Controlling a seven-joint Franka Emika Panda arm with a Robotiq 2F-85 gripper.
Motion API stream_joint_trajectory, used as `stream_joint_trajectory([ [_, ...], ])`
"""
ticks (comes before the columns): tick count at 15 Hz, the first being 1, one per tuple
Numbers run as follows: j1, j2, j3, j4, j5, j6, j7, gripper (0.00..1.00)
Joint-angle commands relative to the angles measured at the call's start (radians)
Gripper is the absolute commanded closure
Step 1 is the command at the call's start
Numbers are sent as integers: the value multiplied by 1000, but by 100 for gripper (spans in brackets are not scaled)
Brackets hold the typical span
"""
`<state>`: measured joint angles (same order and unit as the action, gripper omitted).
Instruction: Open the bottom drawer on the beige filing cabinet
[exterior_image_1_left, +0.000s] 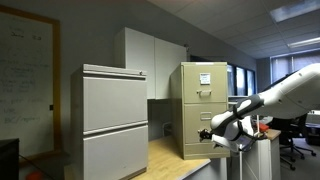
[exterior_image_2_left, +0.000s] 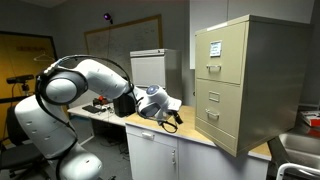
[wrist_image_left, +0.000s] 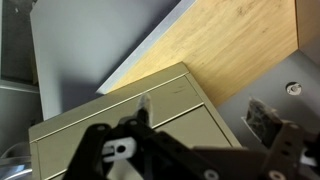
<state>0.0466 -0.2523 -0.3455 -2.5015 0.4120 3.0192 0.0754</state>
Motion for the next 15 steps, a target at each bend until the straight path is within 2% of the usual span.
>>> stream_joint_trajectory([
  [1,0,0,0,0,0,0,0,0],
  [4,35,26,21,17,26,15,27,0],
  [5,74,19,-1,30,64,8,11,0],
  [9,108,34,-42,96,127,37,-3,0],
  [12,107,41,-103,149,154,29,-24,0],
  [15,133,46,-193,196,208,13,-62,0],
])
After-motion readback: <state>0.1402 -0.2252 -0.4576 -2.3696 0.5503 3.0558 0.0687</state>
